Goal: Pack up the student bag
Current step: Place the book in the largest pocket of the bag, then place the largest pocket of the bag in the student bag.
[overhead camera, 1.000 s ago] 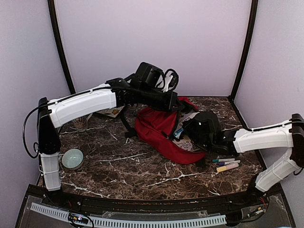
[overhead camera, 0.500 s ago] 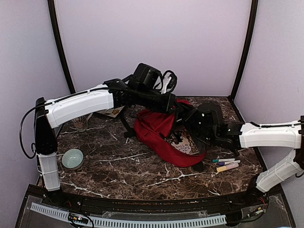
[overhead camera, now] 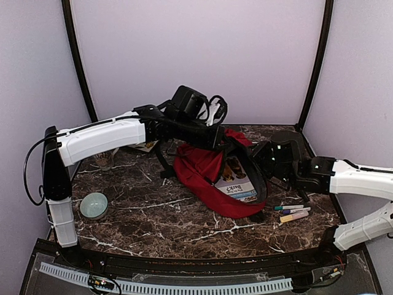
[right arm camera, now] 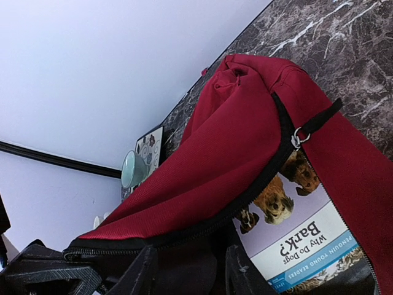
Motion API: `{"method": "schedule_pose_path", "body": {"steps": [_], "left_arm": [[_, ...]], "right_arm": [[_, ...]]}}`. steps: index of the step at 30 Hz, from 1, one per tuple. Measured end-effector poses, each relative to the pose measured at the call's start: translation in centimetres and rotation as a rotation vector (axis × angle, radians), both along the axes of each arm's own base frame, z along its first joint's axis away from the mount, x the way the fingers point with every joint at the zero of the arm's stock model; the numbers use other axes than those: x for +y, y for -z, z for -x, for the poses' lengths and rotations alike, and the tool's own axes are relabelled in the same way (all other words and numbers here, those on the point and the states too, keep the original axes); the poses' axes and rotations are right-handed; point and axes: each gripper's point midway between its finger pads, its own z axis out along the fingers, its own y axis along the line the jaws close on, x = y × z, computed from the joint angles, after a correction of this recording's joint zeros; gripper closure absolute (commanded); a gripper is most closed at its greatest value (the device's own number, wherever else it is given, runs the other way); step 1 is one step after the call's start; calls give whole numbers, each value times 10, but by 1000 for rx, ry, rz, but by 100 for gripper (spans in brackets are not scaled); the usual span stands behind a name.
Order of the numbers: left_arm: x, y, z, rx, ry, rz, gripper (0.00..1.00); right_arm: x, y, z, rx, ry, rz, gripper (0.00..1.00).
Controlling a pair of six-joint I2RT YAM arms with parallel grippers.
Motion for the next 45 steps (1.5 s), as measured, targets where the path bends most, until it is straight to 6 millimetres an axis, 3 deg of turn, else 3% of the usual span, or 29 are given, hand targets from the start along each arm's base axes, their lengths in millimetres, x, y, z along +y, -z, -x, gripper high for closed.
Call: {"method": "schedule_pose_path", "body": {"steps": [7, 15, 22, 34, 39, 45], "left_arm": [[4, 7, 0, -13, 3, -25, 100], [13, 19, 6, -53, 55, -107, 100], [33, 33, 8, -70, 63, -181, 100], [99, 10, -32, -229, -43, -332, 100], [117, -5, -32, -289, -56, -381, 100], [123, -16, -19, -299, -24, -361, 100]], "right_arm": [[-21, -2, 13, 25, 15, 41, 60], [-66, -17, 32, 9, 84, 83, 57], [-99, 1, 47, 37, 149, 100, 56], [-98, 21, 48, 93, 152, 127, 55], [-92, 26, 49, 111, 130, 122, 55], [-84, 39, 50, 145, 95, 125, 55]]}}
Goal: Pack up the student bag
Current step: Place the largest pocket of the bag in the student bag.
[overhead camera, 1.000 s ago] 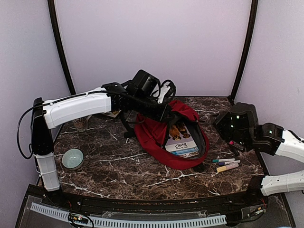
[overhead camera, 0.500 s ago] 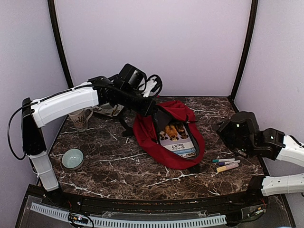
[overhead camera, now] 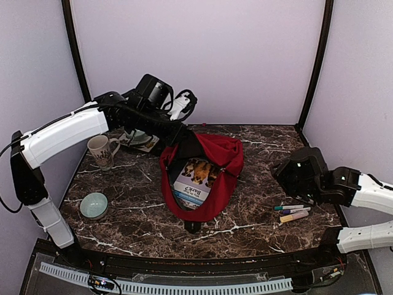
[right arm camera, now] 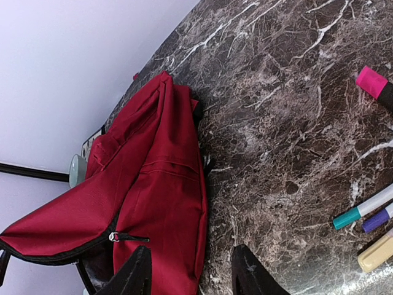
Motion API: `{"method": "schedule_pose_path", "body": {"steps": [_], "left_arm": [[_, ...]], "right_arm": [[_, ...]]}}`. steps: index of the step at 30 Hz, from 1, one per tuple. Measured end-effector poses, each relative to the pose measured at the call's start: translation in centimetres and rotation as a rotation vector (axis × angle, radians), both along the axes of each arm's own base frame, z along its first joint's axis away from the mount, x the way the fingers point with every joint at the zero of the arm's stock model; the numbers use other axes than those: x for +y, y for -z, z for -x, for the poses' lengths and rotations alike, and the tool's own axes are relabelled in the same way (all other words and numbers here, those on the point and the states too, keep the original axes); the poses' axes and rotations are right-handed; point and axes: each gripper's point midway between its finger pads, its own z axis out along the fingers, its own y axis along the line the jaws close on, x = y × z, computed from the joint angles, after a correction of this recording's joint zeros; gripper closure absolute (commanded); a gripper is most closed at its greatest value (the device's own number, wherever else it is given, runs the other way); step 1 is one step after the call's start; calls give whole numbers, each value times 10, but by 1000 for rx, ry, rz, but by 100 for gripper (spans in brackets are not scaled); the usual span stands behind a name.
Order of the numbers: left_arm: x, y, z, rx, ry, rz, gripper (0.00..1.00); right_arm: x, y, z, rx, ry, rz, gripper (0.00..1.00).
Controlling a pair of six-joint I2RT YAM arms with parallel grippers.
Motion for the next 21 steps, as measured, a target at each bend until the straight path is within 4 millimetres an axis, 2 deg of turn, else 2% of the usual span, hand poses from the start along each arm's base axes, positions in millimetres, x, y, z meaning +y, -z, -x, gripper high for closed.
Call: {"method": "schedule_pose_path", "body": {"steps": [3, 6, 8, 12, 14, 17, 18, 19, 21], "left_arm": [[2, 12, 7, 41, 7, -2, 100], [8, 33, 16, 92, 9, -20, 100], [16, 52, 24, 129, 8, -45, 100], [31, 76, 35, 164, -9, -87, 99], [35, 83, 38, 171, -17, -100, 85], [37, 82, 40, 173, -22, -97, 55], [37, 80, 40, 172, -26, -90, 41], [38, 78, 40, 167, -27, -84, 22], [39, 70, 40, 153, -31, -71, 14]], "right_arm": [[5, 6, 1, 24, -20, 4, 54], [9, 12, 2, 45, -40, 11, 54], [11, 15, 3, 56, -50, 14, 54], [15, 18, 4, 69, -70, 19, 53], [17, 20, 4, 76, -81, 23, 52], [21, 25, 4, 89, -102, 40, 52], [23, 28, 4, 96, -112, 48, 52], [25, 29, 4, 102, -120, 55, 52], [29, 31, 3, 113, -138, 71, 51]]}}
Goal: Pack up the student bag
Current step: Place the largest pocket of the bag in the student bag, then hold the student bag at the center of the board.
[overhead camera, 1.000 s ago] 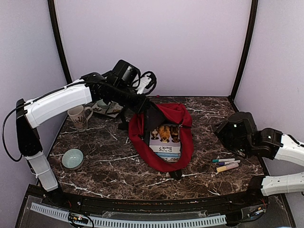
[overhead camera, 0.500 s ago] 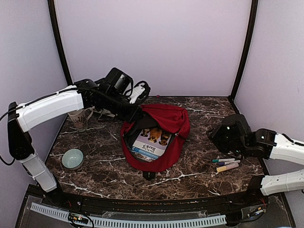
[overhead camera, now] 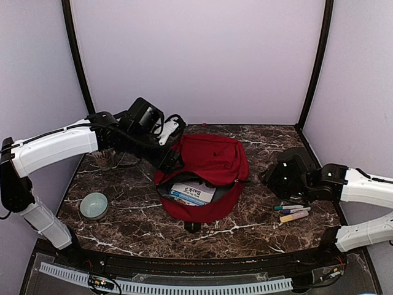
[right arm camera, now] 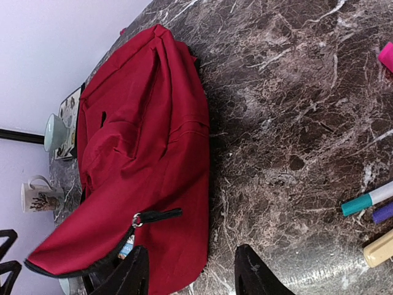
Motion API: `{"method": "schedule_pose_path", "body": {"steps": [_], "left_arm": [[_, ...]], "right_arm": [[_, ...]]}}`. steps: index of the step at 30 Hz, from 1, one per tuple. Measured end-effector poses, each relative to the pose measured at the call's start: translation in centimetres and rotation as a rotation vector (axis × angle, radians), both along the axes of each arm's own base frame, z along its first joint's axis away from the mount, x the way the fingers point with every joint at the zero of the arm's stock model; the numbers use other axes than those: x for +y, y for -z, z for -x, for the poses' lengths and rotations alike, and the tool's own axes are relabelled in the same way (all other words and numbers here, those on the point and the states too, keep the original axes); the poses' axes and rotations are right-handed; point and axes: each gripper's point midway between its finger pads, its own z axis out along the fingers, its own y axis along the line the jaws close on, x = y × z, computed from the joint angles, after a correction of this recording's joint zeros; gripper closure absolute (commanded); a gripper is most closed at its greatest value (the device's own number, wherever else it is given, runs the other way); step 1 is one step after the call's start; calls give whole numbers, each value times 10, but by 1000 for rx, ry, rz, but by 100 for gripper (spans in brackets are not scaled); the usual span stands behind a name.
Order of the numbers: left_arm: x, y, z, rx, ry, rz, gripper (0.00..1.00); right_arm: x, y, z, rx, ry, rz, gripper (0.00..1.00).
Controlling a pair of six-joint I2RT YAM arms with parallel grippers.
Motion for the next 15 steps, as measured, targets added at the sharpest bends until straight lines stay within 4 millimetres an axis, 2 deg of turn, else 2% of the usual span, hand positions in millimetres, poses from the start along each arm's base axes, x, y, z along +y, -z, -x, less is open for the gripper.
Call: {"method": "schedule_pose_path", "body": {"steps": [5, 8, 11, 15], "left_arm": [[-6, -40, 0, -88, 26, 67, 12], [-16, -63, 1, -134, 59, 113, 16], [-25, -71, 4, -140, 90, 137, 18], [-42, -69, 8, -123, 136, 146, 19]], "right_arm": [[10, -4, -5, -2, -44, 33, 48], [16, -8, -7, -18, -98, 64, 46], [20, -7, -11, -16, -155, 78, 46], [20, 0, -22, 22, -213, 39, 43]]}}
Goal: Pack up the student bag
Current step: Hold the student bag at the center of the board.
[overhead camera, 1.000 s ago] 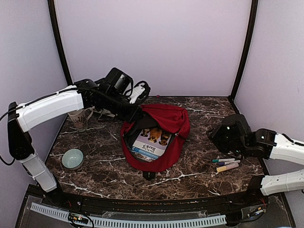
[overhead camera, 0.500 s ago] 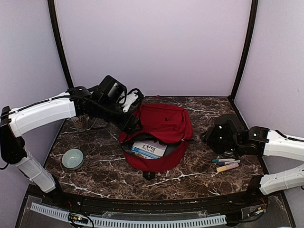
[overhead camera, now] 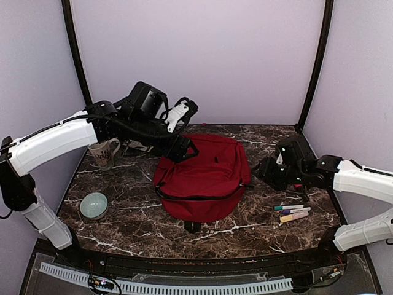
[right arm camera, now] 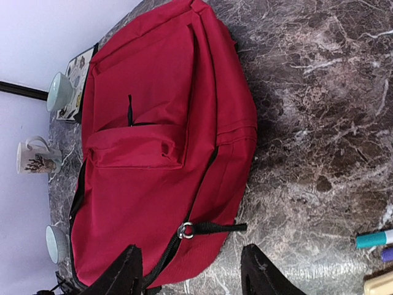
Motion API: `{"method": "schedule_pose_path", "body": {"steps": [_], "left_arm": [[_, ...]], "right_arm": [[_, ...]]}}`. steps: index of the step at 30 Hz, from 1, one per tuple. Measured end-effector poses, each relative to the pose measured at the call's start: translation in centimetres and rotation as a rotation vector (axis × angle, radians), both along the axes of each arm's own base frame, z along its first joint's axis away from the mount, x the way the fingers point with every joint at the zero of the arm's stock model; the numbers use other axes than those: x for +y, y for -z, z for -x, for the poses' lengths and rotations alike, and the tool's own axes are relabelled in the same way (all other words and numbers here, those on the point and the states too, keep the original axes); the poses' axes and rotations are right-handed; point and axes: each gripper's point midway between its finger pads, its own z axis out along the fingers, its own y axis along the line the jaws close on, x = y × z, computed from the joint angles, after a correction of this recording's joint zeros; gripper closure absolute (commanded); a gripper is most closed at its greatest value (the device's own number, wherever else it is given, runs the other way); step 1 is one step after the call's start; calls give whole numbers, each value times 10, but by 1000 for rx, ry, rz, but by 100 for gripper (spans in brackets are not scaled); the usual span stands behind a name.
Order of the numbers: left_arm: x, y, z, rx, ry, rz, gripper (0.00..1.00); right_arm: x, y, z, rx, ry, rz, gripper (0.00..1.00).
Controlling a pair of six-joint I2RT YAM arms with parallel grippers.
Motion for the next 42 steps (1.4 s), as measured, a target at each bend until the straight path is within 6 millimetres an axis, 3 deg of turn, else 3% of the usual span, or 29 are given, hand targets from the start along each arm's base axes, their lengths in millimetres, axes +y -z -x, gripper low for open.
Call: {"method": "schedule_pose_path", "body": {"steps": [6, 13, 20, 29, 31, 37, 42], "left_arm": [[-26, 13, 9, 37, 79, -3, 20], [-41, 23, 20, 82, 138, 9, 19], [-80, 27, 23, 63, 191, 10, 23], [-129, 81, 13, 60, 191, -63, 27], [-130, 89, 14, 68, 188, -82, 27], [-127, 97, 29, 77, 201, -105, 29], [-109, 115, 42, 106, 189, -159, 30]], "right_arm": [[1, 24, -7, 69, -105, -108, 31], [-8, 64, -9, 186, -168, -166, 29], [-18, 64, -26, 183, -190, -172, 30], [-14, 71, -34, 226, -241, -162, 27], [-15, 71, -43, 237, -247, -138, 24], [-16, 63, -95, 222, -239, -27, 22], [-14, 85, -118, 286, -237, 31, 24]]}}
